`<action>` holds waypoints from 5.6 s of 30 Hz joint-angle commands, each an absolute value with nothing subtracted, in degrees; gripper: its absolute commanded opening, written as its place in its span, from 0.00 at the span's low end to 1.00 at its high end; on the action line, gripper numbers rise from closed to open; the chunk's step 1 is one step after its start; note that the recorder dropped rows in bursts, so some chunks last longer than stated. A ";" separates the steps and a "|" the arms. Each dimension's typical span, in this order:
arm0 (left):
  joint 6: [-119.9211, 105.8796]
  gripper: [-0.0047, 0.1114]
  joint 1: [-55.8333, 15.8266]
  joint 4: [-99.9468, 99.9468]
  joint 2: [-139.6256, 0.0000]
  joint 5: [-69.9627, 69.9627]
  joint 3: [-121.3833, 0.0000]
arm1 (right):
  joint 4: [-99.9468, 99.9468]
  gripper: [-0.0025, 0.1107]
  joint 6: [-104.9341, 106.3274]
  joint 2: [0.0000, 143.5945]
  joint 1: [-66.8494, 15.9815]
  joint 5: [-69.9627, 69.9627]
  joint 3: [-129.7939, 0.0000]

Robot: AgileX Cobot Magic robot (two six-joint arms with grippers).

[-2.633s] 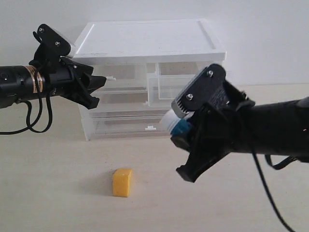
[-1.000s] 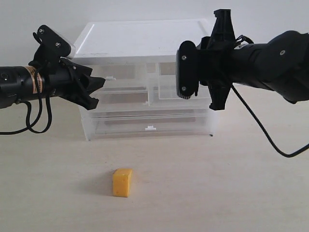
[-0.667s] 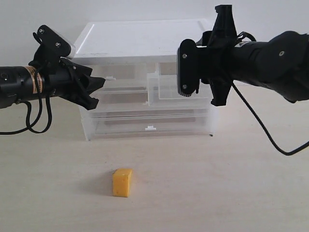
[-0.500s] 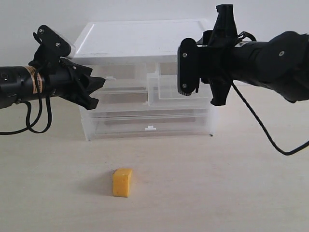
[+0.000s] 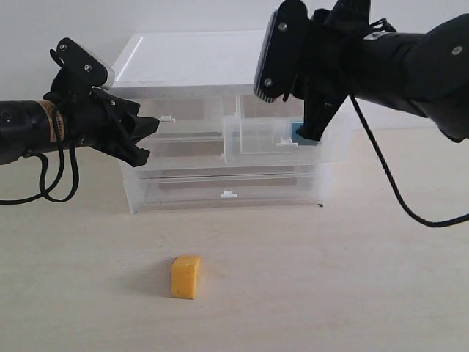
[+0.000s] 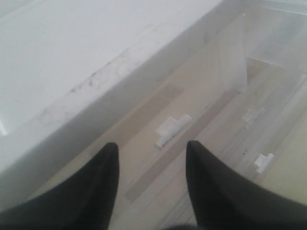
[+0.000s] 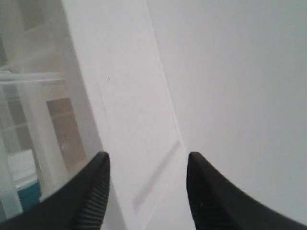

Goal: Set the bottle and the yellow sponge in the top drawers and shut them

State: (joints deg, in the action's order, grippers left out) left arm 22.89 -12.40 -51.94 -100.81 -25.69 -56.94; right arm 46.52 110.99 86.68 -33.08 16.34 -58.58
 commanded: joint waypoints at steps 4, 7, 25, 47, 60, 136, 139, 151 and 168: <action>23.07 0.40 -12.61 -51.59 -100.52 -25.40 -57.20 | 69.79 0.29 106.98 78.48 -33.16 16.47 -58.69; 23.07 0.40 -12.61 -51.59 -100.52 -25.40 -57.20 | 89.03 0.03 107.80 76.10 -33.16 16.45 -58.46; 23.59 0.40 -12.61 -51.59 -100.52 -25.18 -57.20 | 81.83 0.02 82.78 88.72 -33.06 14.09 -50.45; 23.59 0.40 -12.61 -51.59 -100.52 -25.55 -57.20 | 51.54 0.02 51.16 104.66 -32.83 29.53 -62.65; 23.59 0.40 -12.61 -55.61 -100.52 -25.56 -57.20 | 48.40 0.02 48.68 103.29 -32.55 13.93 -62.04; -13.35 0.38 -22.23 -65.11 -104.40 -2.38 -66.08 | 30.41 0.02 31.76 92.90 -32.55 25.02 -49.21; -13.35 0.36 -22.23 -65.11 -104.40 -2.15 -66.08 | 30.41 0.02 32.05 98.10 -32.55 25.26 -54.22; -15.47 0.07 -22.23 -65.49 -104.40 0.00 -66.08 | 30.52 0.02 33.47 100.05 -32.55 27.20 -55.12; -15.12 0.07 -28.37 -67.07 -104.09 11.62 -65.98 | 30.52 0.02 33.58 100.05 -32.55 28.33 -55.12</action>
